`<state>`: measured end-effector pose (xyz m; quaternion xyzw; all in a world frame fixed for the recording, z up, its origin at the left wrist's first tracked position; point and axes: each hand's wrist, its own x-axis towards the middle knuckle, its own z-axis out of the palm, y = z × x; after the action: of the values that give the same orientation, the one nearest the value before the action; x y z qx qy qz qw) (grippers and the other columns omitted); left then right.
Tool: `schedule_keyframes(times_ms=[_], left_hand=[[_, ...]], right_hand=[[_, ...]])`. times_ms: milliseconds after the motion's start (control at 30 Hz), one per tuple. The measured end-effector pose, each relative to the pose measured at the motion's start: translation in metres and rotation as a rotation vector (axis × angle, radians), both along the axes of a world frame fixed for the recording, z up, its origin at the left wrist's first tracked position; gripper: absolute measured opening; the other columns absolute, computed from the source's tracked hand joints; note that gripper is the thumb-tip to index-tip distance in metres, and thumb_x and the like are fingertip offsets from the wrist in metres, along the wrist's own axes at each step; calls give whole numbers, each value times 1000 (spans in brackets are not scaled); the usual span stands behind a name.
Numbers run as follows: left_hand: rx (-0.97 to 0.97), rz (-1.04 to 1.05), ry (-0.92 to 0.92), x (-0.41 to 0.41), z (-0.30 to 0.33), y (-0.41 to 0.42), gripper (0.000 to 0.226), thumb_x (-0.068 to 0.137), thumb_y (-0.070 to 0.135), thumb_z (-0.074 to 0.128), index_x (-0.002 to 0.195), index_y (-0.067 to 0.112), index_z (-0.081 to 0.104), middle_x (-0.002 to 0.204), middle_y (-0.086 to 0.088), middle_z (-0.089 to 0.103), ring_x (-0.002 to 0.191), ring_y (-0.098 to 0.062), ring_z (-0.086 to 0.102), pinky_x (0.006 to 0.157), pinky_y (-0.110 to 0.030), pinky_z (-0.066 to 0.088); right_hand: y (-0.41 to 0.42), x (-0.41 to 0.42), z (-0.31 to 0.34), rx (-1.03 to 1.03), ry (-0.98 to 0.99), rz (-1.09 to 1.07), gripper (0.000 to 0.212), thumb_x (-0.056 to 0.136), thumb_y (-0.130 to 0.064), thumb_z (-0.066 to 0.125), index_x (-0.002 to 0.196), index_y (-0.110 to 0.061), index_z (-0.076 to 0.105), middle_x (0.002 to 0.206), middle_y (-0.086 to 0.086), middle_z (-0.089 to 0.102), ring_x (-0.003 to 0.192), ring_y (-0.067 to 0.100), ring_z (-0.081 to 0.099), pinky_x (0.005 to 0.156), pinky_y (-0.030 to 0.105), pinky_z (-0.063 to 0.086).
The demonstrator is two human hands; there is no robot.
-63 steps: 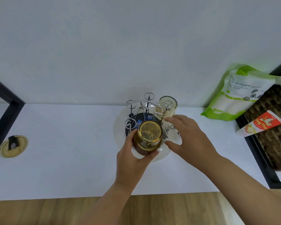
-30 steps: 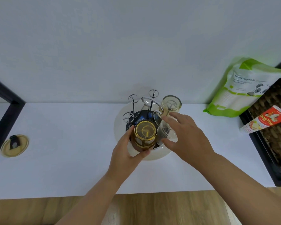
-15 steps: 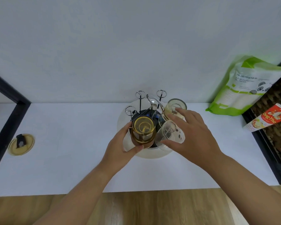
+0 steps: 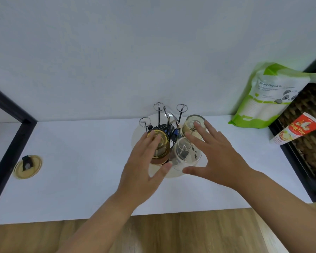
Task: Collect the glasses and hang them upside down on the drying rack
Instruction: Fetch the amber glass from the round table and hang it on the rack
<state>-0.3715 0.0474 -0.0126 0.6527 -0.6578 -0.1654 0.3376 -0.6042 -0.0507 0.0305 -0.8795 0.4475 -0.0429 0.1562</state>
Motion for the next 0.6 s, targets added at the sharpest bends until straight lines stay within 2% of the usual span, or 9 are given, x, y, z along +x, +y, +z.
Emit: schedule_keyframes(times_ms=[67, 167, 333, 600], left_hand=[[20, -2, -68, -6, 0, -7, 76, 99, 69, 46, 163, 35, 25, 172, 19, 14, 159, -3, 0, 121, -31, 21], [19, 11, -87, -2, -2, -14, 81, 96, 75, 41, 162, 29, 31, 172, 13, 18, 159, -4, 1, 121, -36, 25], [26, -19, -90, 20, -2, -23, 84, 92, 74, 52, 160, 27, 37, 171, 13, 24, 159, -4, 5, 121, -41, 30], [37, -84, -108, 42, 3, -31, 89, 87, 78, 56, 159, 30, 38, 170, 17, 25, 158, -1, 6, 120, -34, 26]], right_hand=[[4, 2, -3, 0, 20, -7, 109, 73, -92, 50, 165, -43, 16, 175, -11, -7, 159, 12, -21, 129, 54, 7], [11, 8, -8, -17, 19, -34, 107, 78, -84, 58, 166, -40, 15, 176, -7, -7, 160, 14, -20, 129, 54, 7], [28, 25, -12, -77, 42, -91, 105, 83, -77, 63, 167, -35, 17, 177, 2, 3, 162, 23, -9, 127, 59, 16], [40, 37, -13, -89, 43, -127, 99, 87, -66, 70, 166, -30, 23, 175, 9, 13, 162, 32, 2, 126, 58, 23]])
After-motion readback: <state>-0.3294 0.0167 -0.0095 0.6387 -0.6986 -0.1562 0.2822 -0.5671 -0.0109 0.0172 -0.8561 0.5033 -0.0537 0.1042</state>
